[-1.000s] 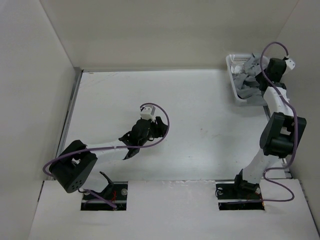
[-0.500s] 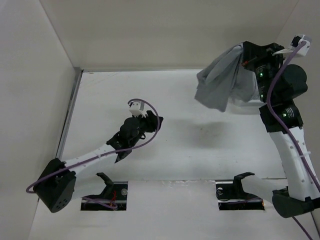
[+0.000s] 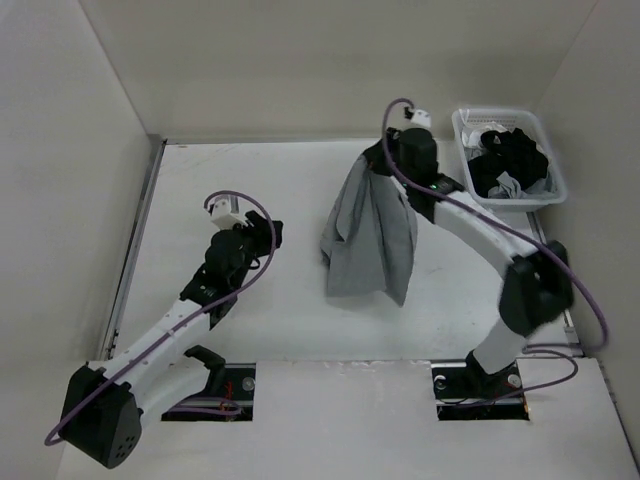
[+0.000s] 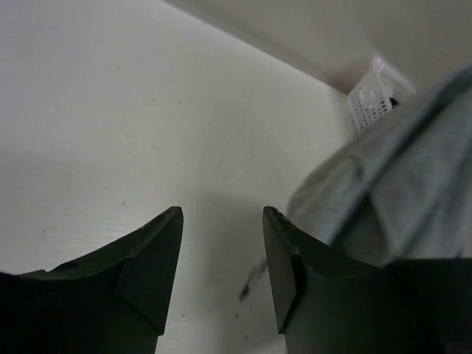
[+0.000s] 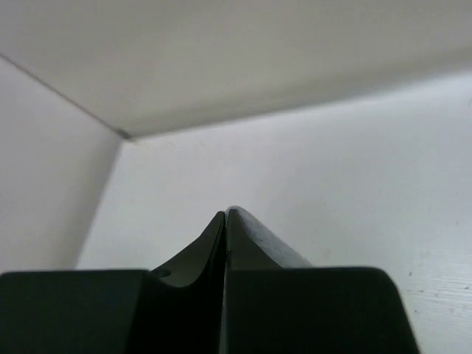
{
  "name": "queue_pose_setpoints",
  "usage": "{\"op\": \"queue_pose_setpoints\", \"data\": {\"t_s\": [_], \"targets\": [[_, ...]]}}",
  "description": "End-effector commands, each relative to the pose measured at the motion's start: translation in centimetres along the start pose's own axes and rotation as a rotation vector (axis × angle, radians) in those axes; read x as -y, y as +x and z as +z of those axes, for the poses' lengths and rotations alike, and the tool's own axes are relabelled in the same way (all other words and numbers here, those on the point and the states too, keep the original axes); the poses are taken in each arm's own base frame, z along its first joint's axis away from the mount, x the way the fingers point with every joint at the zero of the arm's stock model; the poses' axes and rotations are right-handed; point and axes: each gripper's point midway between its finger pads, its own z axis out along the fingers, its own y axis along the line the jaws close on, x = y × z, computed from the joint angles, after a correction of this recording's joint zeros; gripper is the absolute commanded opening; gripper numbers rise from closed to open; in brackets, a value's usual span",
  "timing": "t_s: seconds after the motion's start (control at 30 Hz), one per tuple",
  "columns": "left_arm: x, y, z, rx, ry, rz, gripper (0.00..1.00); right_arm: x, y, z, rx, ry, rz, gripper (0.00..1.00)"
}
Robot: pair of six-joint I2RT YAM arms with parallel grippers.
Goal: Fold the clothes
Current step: Move the tank top to the center of the board, then flatten the tank top out
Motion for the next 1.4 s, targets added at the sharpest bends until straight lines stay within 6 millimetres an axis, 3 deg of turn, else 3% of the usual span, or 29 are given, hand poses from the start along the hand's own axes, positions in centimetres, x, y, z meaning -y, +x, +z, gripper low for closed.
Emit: {"op": "queue_pose_setpoints", "data": {"t_s": [0.0,0.07,0.1,0.13,0.2,0.27,0.37,0.43,0.57,0.8,1.03,1.37], "targets": [[-2.7,3.2,0.2,-0.099,-0.088,0.025,0.44,1.9,2.8,7.7,-0.049,0.004,0.044,0.05],[-3.0,5.0,0.3,-0.158,-0.101,0.063,0.38,3.6,2.4,11.0,-0.072,0.040,0.055,0.20],[-2.9,5.8,0.2,-0.187,-0.102,0.078,0.35,4.3,2.0,11.8,-0.074,0.054,0.058,0.31],[-2.8,6.9,0.0,-0.222,-0.101,0.097,0.31,4.5,1.7,11.9,-0.073,0.063,0.065,0.40],[-2.3,9.8,-0.6,-0.308,-0.093,0.146,0.26,5.1,1.6,10.3,-0.061,0.085,0.067,0.47],[-1.5,12.8,-1.4,-0.391,-0.075,0.186,0.24,6.3,2.2,7.9,-0.039,0.112,0.058,0.43],[-0.1,16.5,-1.9,-0.475,-0.050,0.228,0.25,7.4,5.1,3.8,-0.043,0.131,0.073,0.11],[0.2,17.2,-0.9,-0.467,-0.070,0.233,0.27,7.8,7.4,1.1,-0.059,0.128,0.111,0.03],[0.7,17.3,1.7,-0.434,-0.086,0.201,0.32,7.2,11.8,-2.9,-0.120,0.089,0.113,0.07],[1.4,19.1,4.4,-0.464,-0.112,0.167,0.36,8.0,16.1,-6.8,-0.189,0.079,0.104,0.13],[0.7,21.4,4.8,-0.526,-0.190,0.151,0.33,8.4,16.7,-8.2,-0.168,0.065,0.127,0.16],[-0.2,22.9,3.8,-0.580,-0.261,0.169,0.15,8.5,15.5,-9.5,-0.125,0.052,0.140,0.26]]}}
